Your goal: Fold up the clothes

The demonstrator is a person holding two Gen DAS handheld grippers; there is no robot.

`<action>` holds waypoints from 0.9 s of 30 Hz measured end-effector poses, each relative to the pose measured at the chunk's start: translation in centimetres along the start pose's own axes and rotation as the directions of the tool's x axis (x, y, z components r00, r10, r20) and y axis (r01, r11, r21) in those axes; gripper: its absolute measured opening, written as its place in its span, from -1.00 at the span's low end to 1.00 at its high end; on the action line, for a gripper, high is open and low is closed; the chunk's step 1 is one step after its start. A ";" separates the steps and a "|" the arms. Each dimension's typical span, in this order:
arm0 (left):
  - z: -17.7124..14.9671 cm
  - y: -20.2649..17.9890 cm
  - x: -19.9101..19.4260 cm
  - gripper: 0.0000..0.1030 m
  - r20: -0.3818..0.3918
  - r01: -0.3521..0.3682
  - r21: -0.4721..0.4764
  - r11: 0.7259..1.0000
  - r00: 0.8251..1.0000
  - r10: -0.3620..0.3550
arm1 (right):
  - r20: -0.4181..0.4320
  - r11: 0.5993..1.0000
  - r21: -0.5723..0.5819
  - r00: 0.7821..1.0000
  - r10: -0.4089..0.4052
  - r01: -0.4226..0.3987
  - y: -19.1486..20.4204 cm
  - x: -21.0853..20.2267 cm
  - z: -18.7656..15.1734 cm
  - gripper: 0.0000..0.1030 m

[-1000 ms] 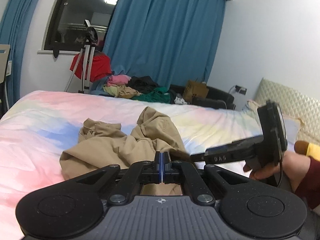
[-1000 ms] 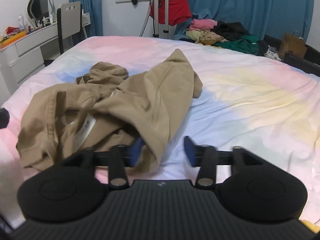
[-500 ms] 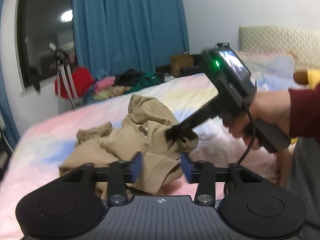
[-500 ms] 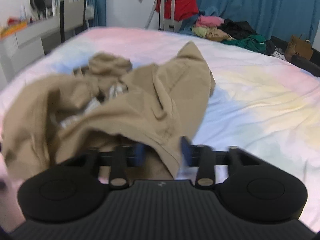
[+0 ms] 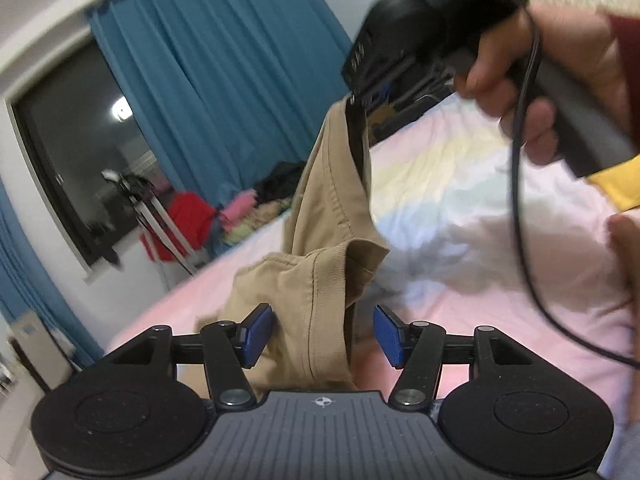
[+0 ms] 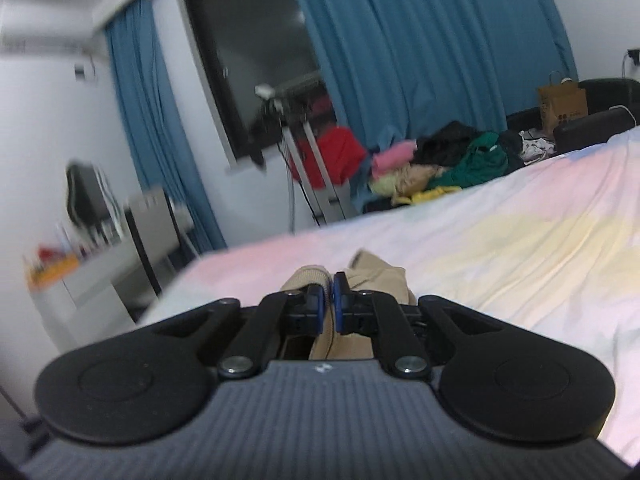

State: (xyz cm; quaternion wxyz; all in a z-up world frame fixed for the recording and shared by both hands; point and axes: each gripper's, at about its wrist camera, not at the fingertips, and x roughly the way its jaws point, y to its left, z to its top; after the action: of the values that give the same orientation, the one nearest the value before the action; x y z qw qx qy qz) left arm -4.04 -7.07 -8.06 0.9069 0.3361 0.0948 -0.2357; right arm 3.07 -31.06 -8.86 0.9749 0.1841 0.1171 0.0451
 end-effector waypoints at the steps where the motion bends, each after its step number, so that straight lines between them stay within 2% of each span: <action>1: 0.3 -0.4 0.6 0.15 0.002 -0.031 0.023 0.999 1.000 0.031 | 0.017 1.000 0.014 1.000 0.011 -0.012 -0.2 -0.3 0.2 -0.85; 4: 1.3 -1.0 2.3 0.17 0.007 -0.130 0.062 0.990 0.992 0.130 | 0.049 0.998 0.036 0.998 0.042 -0.044 -0.5 -0.9 0.6 -0.85; 7: 1.9 -0.3 4.1 0.17 -0.010 -0.245 0.047 0.968 0.969 0.246 | 0.059 0.997 0.047 0.997 0.055 -0.058 -0.8 -0.9 0.7 -0.85; 11: 2.6 3.1 4.1 0.20 -0.010 -0.362 -0.118 0.925 0.932 0.363 | 0.042 0.997 0.064 0.998 0.036 -0.038 -1.5 -0.5 0.7 -0.84; 14: 2.9 6.2 3.0 0.24 -0.001 -0.397 -0.292 0.870 0.910 0.415 | 0.003 0.998 0.062 1.000 0.009 -0.009 -1.5 0.3 0.4 -0.84; 18: 3.2 9.2 0.9 0.28 0.028 -0.420 -0.436 0.796 0.878 0.479 | -0.045 0.999 -0.002 0.998 -0.049 0.049 -0.6 1.4 -0.4 -0.82; 20: 3.0 10.1 0.5 0.30 0.020 -0.402 -0.476 0.782 0.884 0.466 | -0.067 0.997 -0.030 0.995 -0.072 0.070 -0.1 1.9 -1.0 -0.80; 22: 2.6 10.4 0.2 0.30 0.009 -0.395 -0.482 0.782 0.890 0.455 | -0.102 0.995 -0.060 0.991 -0.082 0.076 0.3 2.4 -1.5 -0.80; 27: 1.6 10.0 0.1 0.30 -0.001 -0.389 -0.439 0.810 0.902 0.432 | -0.194 0.972 -0.192 0.965 -0.175 0.138 1.9 3.8 -3.2 -0.78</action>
State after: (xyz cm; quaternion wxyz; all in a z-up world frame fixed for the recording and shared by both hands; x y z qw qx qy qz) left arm 0.95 -1.51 -1.26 0.9911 0.1288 0.0245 -0.0237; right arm 5.85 -27.64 -11.87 0.9700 0.0813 0.2291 -0.0029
